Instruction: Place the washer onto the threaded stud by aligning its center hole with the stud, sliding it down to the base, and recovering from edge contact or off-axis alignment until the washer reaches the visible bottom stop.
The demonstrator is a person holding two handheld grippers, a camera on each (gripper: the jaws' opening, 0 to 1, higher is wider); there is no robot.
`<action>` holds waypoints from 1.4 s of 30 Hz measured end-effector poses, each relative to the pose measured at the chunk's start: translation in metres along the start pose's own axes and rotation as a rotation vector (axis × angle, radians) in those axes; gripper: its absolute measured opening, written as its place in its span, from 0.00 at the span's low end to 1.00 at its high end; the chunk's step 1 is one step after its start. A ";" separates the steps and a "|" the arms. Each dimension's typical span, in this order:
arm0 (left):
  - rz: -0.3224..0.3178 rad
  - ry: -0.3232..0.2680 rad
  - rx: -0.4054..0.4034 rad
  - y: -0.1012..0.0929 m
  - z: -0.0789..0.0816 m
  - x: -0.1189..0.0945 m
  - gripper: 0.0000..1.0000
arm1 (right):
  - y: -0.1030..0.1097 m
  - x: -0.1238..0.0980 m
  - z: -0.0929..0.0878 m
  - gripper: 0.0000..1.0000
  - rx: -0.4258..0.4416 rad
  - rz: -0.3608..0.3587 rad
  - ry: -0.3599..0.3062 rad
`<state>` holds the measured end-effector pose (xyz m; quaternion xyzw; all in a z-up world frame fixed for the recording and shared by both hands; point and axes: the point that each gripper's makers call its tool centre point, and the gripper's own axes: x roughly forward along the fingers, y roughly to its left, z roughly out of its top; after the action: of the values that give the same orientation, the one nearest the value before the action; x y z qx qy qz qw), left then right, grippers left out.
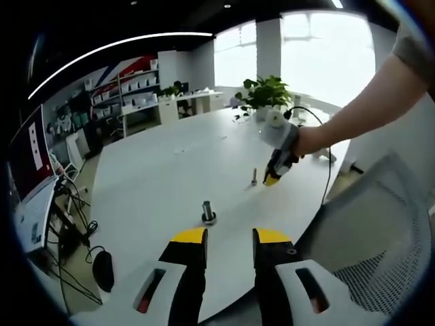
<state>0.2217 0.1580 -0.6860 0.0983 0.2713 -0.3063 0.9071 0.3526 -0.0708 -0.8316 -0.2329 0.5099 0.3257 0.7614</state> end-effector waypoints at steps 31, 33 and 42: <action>-0.003 0.014 0.000 0.000 -0.003 0.001 0.24 | -0.026 -0.012 0.036 0.13 -0.004 -0.072 -0.067; -0.003 0.016 -0.001 0.000 -0.003 0.001 0.24 | -0.026 -0.011 0.036 0.13 -0.007 -0.071 -0.063; -0.009 0.022 -0.003 -0.001 -0.004 0.002 0.24 | -0.029 -0.004 0.032 0.13 0.001 -0.054 -0.029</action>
<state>0.2207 0.1579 -0.6909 0.0992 0.2823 -0.3087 0.9029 0.3930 -0.0697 -0.8155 -0.2417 0.4925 0.3080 0.7773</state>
